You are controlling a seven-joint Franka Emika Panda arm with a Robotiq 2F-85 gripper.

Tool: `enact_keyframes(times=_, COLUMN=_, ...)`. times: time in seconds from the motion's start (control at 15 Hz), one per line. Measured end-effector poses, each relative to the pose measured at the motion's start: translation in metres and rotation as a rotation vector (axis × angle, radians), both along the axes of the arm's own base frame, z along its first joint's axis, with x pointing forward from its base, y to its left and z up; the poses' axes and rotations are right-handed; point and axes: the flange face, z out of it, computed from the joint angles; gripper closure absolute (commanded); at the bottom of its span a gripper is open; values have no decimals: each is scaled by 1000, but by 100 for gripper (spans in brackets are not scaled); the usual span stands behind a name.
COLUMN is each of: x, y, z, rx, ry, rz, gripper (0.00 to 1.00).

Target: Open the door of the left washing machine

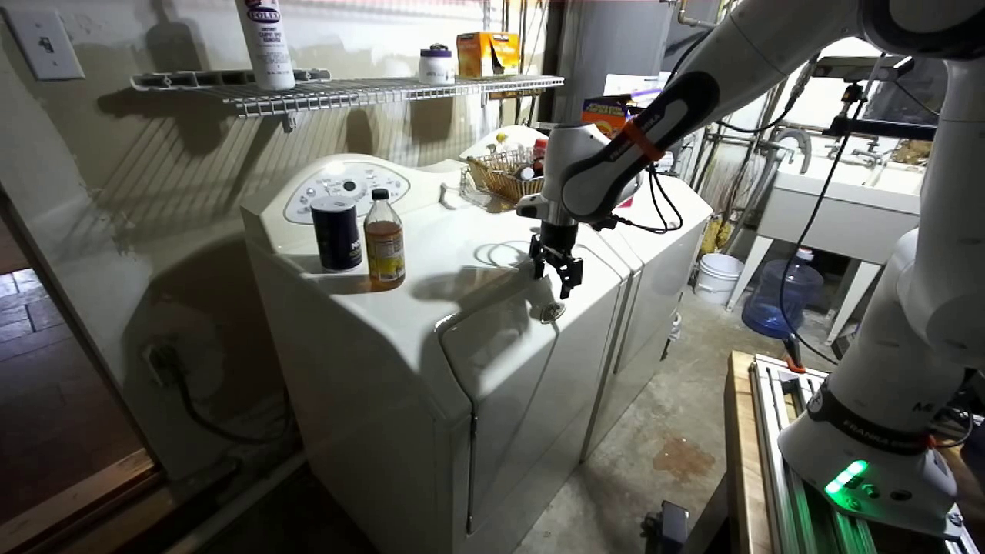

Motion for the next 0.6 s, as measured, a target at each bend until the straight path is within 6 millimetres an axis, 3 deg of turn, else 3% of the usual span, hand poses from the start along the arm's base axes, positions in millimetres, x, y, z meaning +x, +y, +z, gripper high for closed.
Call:
enact_keyframes(times=0.27, x=-3, y=-1, z=-4, rx=5, ry=45, rz=1, gripper=0)
enact_keyframes(times=0.6, x=4, y=-1, z=4, rx=-38, ry=103, rz=-47, gripper=0)
